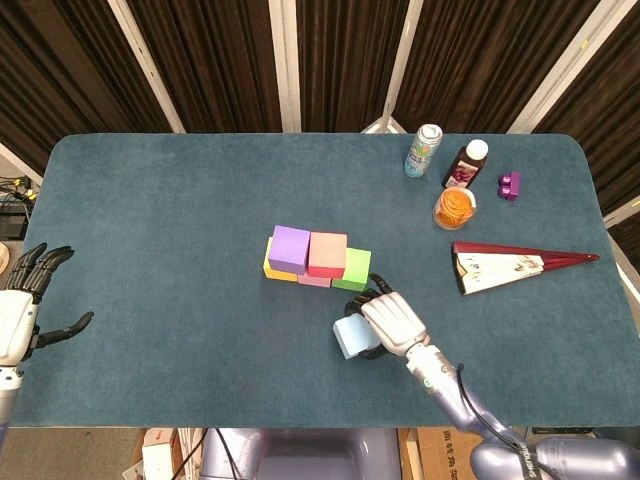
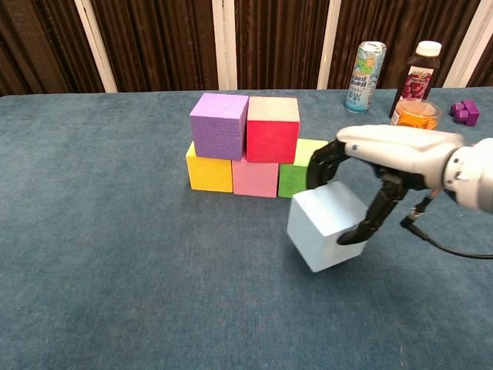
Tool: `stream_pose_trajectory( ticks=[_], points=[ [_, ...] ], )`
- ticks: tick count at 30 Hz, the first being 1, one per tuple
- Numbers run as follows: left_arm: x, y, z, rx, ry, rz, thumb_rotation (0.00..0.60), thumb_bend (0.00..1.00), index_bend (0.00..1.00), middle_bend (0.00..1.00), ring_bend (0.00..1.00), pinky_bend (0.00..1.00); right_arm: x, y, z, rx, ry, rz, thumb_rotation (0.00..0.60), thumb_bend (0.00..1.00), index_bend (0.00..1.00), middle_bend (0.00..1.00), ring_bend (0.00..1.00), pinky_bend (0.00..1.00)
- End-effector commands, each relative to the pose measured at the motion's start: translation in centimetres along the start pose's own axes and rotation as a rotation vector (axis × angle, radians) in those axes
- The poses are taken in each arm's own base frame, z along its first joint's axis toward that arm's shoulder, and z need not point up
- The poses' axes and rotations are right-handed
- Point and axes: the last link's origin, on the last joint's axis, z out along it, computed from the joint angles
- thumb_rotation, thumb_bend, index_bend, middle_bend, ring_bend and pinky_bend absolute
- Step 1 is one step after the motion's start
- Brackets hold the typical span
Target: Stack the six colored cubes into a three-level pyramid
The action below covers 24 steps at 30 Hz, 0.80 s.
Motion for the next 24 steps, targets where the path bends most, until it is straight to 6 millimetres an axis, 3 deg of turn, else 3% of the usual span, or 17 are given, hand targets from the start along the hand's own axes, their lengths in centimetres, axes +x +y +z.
stream_pose_trajectory(
  ticks=[1, 9, 14, 19, 24],
  points=[
    [0.1, 0.0, 0.0, -0.002, 0.004, 0.003, 0.6, 0.27, 0.14, 0.13, 0.0, 0.0, 0.8, 1.1, -1.7, -0.045, -0.009, 0.006, 0.6, 0.16, 0.47, 0.46, 0.28, 0.0],
    [0.3, 0.0, -0.2, -0.007, 0.012, 0.029, 0.6, 0.27, 0.14, 0.13, 0.0, 0.0, 4.2, 4.5, -6.6, -0.195, 0.042, 0.005, 0.6, 0.16, 0.47, 0.46, 0.28, 0.0],
    [0.2, -0.3, 0.0, 0.007, 0.015, 0.112, 0.6, 0.27, 0.14, 0.13, 0.0, 0.0, 9.4, 6.0, -8.8, -0.314, 0.171, 0.021, 0.6, 0.16, 0.47, 0.46, 0.28, 0.0],
    [0.2, -0.7, 0.3, 0.016, 0.017, 0.177, 0.6, 0.27, 0.14, 0.11, 0.0, 0.0, 14.3, 5.2, -7.9, -0.357, 0.208, -0.027, 0.6, 0.16, 0.47, 0.46, 0.28, 0.0],
    [0.7, -1.1, 0.5, 0.037, 0.049, 0.237, 0.6, 0.27, 0.14, 0.1, 0.0, 0.0, 18.0, 2.7, -4.5, -0.355, 0.152, -0.086, 0.6, 0.16, 0.47, 0.46, 0.28, 0.0]
  ],
)
